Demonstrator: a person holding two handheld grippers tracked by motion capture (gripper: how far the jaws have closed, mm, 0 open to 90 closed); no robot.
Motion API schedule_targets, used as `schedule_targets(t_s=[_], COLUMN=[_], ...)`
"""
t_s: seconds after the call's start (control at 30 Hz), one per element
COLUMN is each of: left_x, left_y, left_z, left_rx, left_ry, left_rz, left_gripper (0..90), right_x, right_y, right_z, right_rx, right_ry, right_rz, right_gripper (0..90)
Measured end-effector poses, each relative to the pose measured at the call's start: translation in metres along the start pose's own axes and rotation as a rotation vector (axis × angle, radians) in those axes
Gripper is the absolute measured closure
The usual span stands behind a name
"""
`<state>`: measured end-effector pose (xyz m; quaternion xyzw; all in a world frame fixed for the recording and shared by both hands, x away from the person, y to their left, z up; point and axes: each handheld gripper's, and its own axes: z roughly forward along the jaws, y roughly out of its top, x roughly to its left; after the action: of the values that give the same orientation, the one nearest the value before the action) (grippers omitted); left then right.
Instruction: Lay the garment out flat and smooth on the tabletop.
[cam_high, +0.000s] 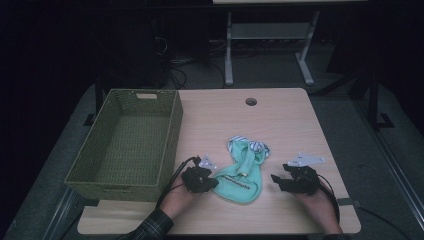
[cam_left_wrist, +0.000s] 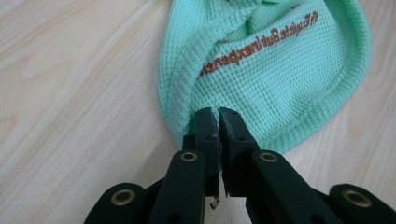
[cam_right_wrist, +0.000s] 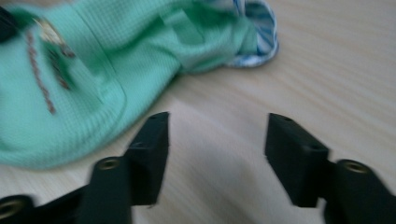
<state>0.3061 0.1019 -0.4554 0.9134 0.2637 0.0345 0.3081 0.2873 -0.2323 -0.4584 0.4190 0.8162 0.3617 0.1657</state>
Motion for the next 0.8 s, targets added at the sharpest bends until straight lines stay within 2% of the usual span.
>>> schedule_targets(t_s=[0.07,0.13,0.37,0.5,0.6,0.73,0.8], left_x=[0.0,-0.001,-0.001,-0.001,-0.001,-0.001,-0.001], left_y=[0.0,0.0,0.0,0.001,0.001,0.001,0.001], left_z=[0.0,0.0,0.0,0.0,0.0,0.0,0.0], left_rx=[0.001,0.003,0.003,0.006,0.009,0.009,0.008], left_ry=[0.001,0.005,0.002,0.002,0.003,0.001,-0.001], left_rz=[0.003,0.006,0.011,0.018,0.017,0.017,0.017], left_gripper=[85.8,85.9,85.8,85.8,85.8,85.8,85.8], right_x=[-0.003,-0.007,-0.022,-0.029,-0.031,-0.031,-0.035], right_y=[0.006,0.014,0.032,0.039,0.044,0.052,0.055], right_z=[-0.002,-0.002,0.006,0.014,0.023,0.032,0.038], right_rx=[-0.024,-0.024,-0.031,-0.05,-0.026,-0.043,-0.019], right_ry=[0.018,0.033,0.074,0.092,0.094,0.1,0.103], right_rz=[-0.01,-0.013,0.0,0.016,0.015,0.02,0.023], right_gripper=[53.6,62.5,78.7,81.6,81.5,80.9,79.1])
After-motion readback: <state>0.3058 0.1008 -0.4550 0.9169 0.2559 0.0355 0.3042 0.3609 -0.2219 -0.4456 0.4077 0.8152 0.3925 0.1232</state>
